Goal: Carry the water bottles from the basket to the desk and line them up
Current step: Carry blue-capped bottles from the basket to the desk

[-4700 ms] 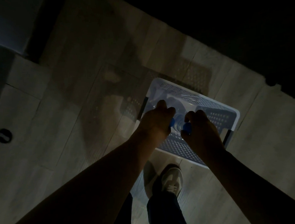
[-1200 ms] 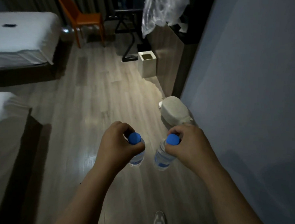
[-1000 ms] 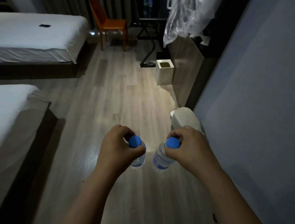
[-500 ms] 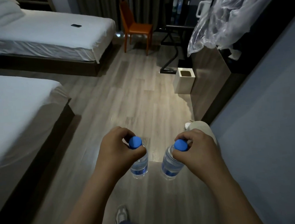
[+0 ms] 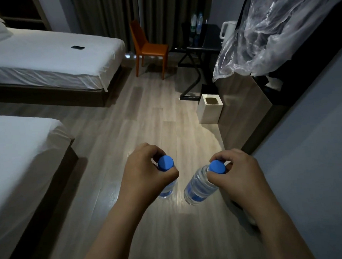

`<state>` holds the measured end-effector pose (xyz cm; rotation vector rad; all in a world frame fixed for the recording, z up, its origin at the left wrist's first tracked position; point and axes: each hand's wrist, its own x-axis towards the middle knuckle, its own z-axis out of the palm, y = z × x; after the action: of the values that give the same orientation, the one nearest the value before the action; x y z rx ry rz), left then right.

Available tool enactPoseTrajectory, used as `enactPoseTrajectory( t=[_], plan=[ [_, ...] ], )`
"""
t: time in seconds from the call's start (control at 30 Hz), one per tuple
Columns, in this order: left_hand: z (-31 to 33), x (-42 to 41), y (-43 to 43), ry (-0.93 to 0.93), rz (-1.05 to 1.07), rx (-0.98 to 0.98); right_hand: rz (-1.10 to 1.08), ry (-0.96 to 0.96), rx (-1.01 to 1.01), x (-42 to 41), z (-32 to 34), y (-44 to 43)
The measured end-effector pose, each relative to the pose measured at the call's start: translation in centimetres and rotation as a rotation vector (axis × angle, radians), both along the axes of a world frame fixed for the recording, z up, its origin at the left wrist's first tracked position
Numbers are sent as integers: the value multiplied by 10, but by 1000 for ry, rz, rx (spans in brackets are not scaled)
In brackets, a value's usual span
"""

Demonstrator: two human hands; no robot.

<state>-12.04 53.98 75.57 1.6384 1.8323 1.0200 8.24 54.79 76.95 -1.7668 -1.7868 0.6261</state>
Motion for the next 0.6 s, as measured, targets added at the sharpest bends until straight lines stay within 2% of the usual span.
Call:
enactPoseTrajectory(
  t=[0.3,0.6],
  plan=[
    [3,-23,104,-10,15,-8,12,51,-21,-23,4,105],
    [9,-15,232,32,76,14,116,39,6,-20,13,249]
  ],
)
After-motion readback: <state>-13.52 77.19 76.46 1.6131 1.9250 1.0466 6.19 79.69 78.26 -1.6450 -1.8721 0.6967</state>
